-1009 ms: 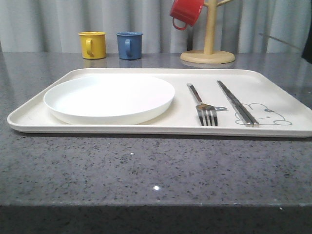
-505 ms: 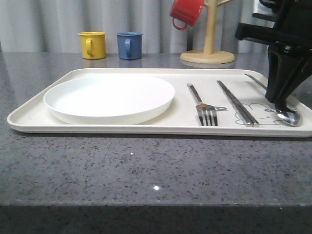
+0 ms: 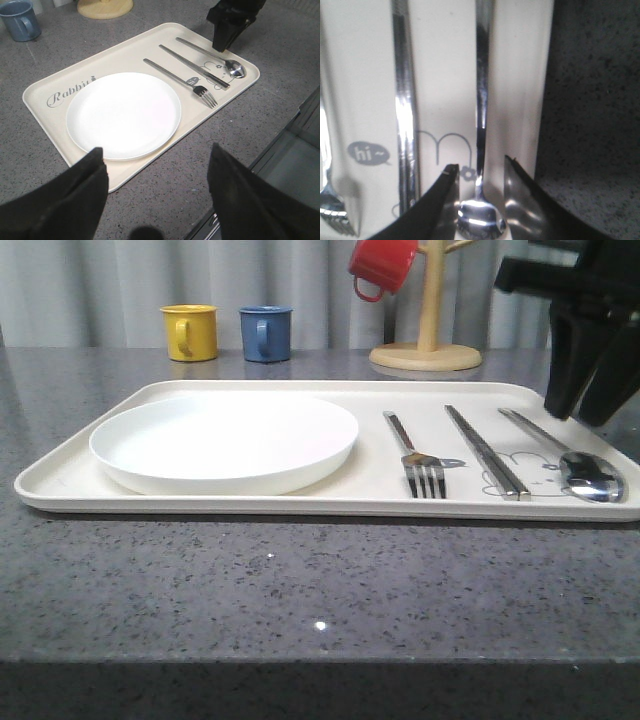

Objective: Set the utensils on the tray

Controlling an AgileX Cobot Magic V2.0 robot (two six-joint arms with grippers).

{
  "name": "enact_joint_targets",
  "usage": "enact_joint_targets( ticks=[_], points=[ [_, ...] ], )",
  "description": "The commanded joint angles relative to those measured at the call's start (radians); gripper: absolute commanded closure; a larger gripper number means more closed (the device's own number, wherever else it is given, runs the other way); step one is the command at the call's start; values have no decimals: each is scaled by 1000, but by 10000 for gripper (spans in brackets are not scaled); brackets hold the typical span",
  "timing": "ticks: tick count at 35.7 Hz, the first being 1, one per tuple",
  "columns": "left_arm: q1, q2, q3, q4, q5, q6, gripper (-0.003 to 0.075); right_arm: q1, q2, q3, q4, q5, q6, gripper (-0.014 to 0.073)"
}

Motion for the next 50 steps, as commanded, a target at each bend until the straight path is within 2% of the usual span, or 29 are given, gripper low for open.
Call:
enact_joint_targets(
  ticks=[1, 4, 8, 12, 28, 38, 41, 47, 50],
  points=[
    [-8, 4, -24, 1, -73, -10, 301, 0, -151, -19, 2, -19, -104, 330],
    [-8, 4, -24, 1, -73, -10, 301, 0, -264, 7, 1, -21, -174, 330],
    [-8, 4, -24, 1, -73, -10, 301, 0, -429, 71, -43, -14, -204, 330],
    [-8, 4, -24, 1, -73, -10, 301, 0, -580, 144, -101, 4, -205, 330],
    [-8, 4, -24, 1, -73, -10, 301, 0, -1187, 443, -100, 0, -205, 330],
    [-8, 4, -24, -20, -79, -10, 301, 0, -1390, 526, -101, -39, -205, 335],
    [-8, 4, -24, -69, -95, 5, 301, 0, -1399, 542, -101, -41, -205, 421],
    [-8, 6, -24, -175, -87, 140, 312, 0, -1399, 550, -101, -63, -205, 713],
    [-8, 6, -24, -176, -81, 141, 435, 0, -1399, 550, -101, -71, -205, 709]
  ],
)
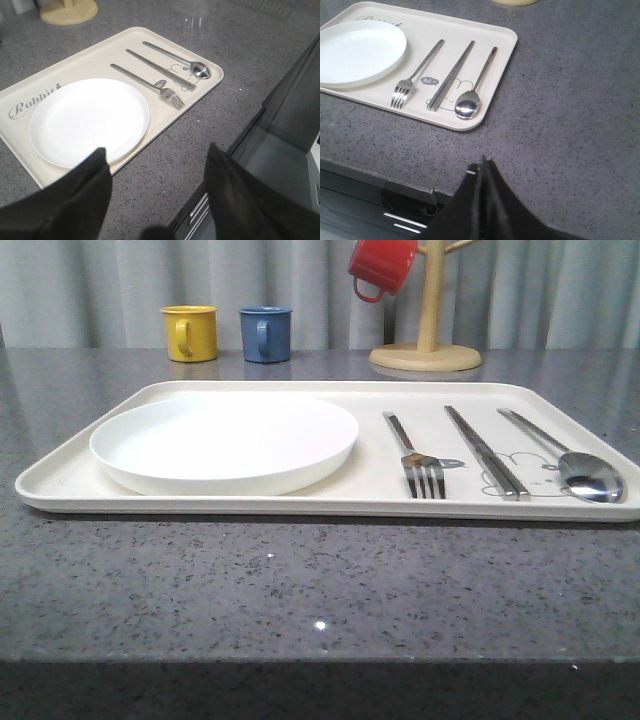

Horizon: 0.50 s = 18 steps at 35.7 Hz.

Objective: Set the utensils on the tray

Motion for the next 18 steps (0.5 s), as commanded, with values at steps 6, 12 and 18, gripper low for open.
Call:
enact_joint_targets(
  ticks=[6, 12, 18],
  points=[
    [-8, 6, -24, -20, -65, 12, 719, 0, 16, -20, -2, -75, -12, 709],
    [-8, 6, -24, -20, -67, 12, 740, 0, 16, -20, -2, -74, -12, 709],
    [-8, 6, -24, -20, -67, 12, 740, 0, 16, -20, -2, -74, -12, 709]
  ],
)
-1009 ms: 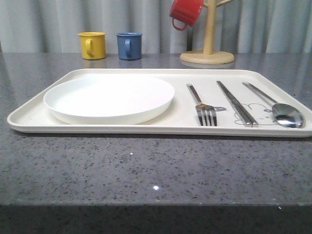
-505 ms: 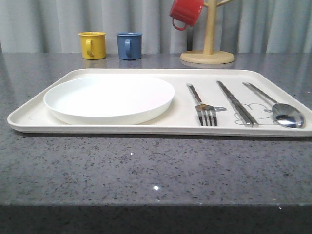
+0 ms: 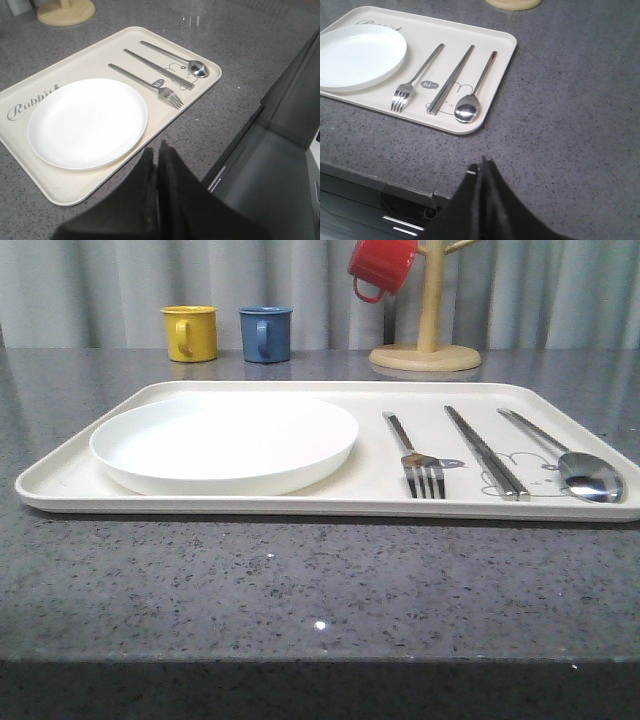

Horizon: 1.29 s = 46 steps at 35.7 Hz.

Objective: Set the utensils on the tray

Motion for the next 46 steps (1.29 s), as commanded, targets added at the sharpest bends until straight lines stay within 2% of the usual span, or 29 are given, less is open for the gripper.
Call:
enact_joint_targets(
  ticks=[1, 7, 9, 13, 20, 23, 27, 32, 33, 46],
  points=[
    [-8, 6, -24, -14, -71, 0, 740, 0, 16, -20, -2, -65, -10, 709],
    [1, -16, -8, -14, -92, 0, 740, 0, 16, -20, -2, -65, -10, 709],
    [52, -45, 12, -18, -104, 0, 740, 0, 16, -20, -2, -63, -10, 709],
    [219, -139, 93, 34, -138, 0, 740, 0, 16, -20, -2, -62, -10, 709],
    [467, -324, 406, 100, -488, 0, 740, 0, 16, -20, -2, -61, -10, 709],
    [536, -410, 580, 91, -637, 0, 740, 0, 16, -20, -2, -61, -10, 709],
    [614, -522, 767, 72, -770, 0, 740, 0, 16, -20, -2, -61, -10, 709],
    [672, -597, 913, 48, -897, 0, 740, 0, 16, -20, -2, -61, -10, 709],
    [682, -597, 908, 46, -868, 0, 740, 0, 16, -20, -2, -57, -10, 709],
    [673, -598, 910, 46, -919, 0, 740, 0, 18, -20, -2, -57, -10, 709]
  ],
)
